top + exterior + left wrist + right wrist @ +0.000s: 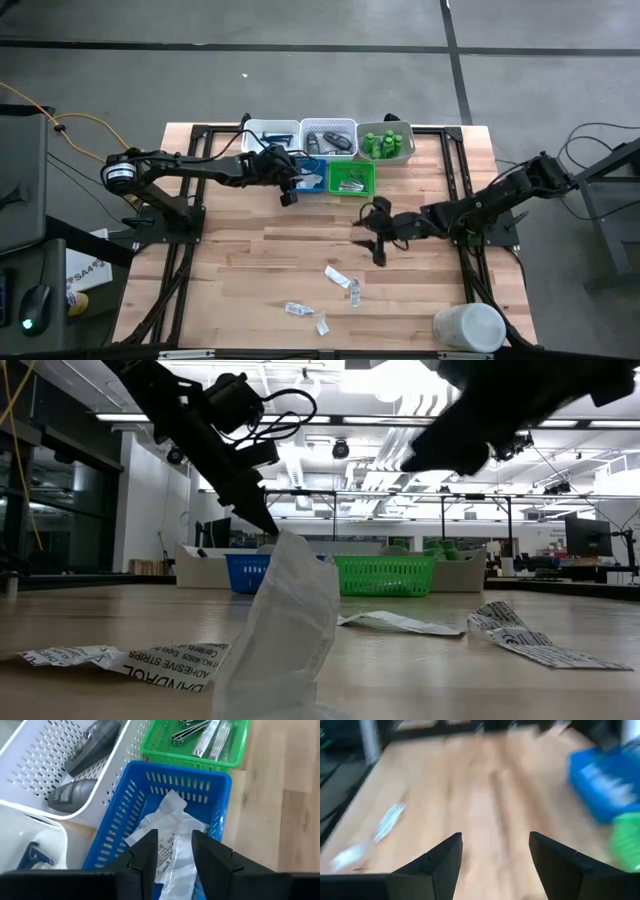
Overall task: Pick & Place Travel size toiletries
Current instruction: Put the white bandage pad into the blue basket
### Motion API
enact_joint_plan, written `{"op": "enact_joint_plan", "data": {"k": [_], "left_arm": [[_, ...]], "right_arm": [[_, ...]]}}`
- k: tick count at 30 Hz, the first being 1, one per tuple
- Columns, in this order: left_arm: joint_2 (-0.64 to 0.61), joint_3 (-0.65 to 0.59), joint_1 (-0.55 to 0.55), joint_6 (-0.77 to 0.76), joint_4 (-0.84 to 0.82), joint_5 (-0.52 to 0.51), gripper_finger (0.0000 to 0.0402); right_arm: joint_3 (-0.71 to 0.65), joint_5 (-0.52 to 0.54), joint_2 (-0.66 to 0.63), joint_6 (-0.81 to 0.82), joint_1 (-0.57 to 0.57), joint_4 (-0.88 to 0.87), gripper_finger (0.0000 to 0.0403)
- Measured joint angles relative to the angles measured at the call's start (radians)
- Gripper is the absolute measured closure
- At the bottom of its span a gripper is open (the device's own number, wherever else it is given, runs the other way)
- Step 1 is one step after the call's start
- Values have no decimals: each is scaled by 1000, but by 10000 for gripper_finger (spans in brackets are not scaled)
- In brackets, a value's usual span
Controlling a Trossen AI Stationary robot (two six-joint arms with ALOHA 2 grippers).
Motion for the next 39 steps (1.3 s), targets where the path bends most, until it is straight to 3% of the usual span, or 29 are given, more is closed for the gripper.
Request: {"op": "enact_joint_plan", "data": {"k": [4, 9, 16, 20, 27, 39], "left_arm": [[-5, 0, -25, -2, -1, 18, 286], [-16, 0, -77, -2, -1, 15, 295], [-17, 2, -136, -5, -24, -19, 298], [-17, 2, -151, -5, -33, -40, 298], [-24, 2, -149, -5, -54, -43, 298], [-24, 1, -149, -5, -54, -42, 298]], "right_arm": [[0, -105, 26, 44, 47, -60, 179], [0, -109, 98, 102, 127, -56, 180], [0, -91, 211, 623, 186, -41, 180], [0, -99, 302, 808, 218, 53, 180], [0, -114, 416, 952, 225, 179, 180], [1, -112, 430, 1032, 263, 193, 214]]}}
